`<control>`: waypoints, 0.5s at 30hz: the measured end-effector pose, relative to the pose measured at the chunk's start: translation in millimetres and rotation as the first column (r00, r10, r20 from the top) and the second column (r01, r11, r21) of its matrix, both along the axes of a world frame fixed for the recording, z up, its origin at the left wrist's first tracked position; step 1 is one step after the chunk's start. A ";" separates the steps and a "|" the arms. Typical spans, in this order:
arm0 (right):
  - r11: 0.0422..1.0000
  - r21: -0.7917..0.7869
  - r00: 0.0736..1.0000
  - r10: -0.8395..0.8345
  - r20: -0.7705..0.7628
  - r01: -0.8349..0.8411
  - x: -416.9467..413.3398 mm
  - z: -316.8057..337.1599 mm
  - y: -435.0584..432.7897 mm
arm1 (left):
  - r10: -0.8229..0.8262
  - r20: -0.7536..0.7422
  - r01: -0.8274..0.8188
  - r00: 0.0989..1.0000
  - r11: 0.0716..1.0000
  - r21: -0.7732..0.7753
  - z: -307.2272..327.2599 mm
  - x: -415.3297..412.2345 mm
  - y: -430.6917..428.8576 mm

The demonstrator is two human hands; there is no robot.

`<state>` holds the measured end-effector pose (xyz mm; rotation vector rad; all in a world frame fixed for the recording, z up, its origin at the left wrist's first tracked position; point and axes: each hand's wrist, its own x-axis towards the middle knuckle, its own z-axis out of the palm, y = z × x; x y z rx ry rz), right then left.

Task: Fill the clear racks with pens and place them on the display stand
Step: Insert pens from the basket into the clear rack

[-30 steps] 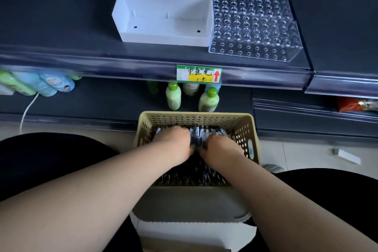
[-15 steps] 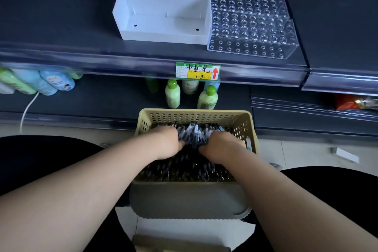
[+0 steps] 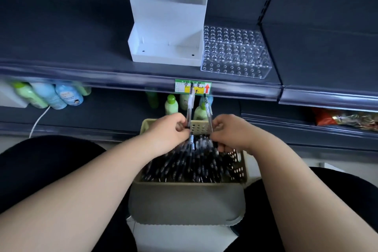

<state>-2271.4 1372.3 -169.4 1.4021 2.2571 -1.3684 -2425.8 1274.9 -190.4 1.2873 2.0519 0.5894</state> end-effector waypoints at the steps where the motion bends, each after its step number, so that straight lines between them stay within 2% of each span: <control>1: 0.999 0.036 0.999 -0.009 -0.033 0.010 1.3 6.1 -0.2 | 0.015 0.008 -0.015 1.000 0.999 0.045 5.9 1.2 2.1; 6: 0.981 0.149 0.967 -0.084 -0.240 0.122 12.2 34.7 5.0 | 0.066 0.075 -0.081 0.995 0.972 0.222 29.8 5.8 17.2; 9: 0.944 0.201 0.899 -0.162 -0.406 0.261 20.1 53.5 25.1 | 0.072 0.111 -0.104 0.991 0.941 0.321 44.3 6.0 32.6; 12: 0.846 0.260 0.787 -0.262 -0.558 0.466 25.5 71.3 60.8 | 0.058 0.155 -0.117 0.986 0.908 0.403 59.4 3.2 53.7; 15: 0.700 0.410 0.755 -0.283 -0.592 0.584 29.0 84.0 108.0 | 0.045 0.210 -0.145 0.977 0.860 0.489 75.9 -3.0 80.9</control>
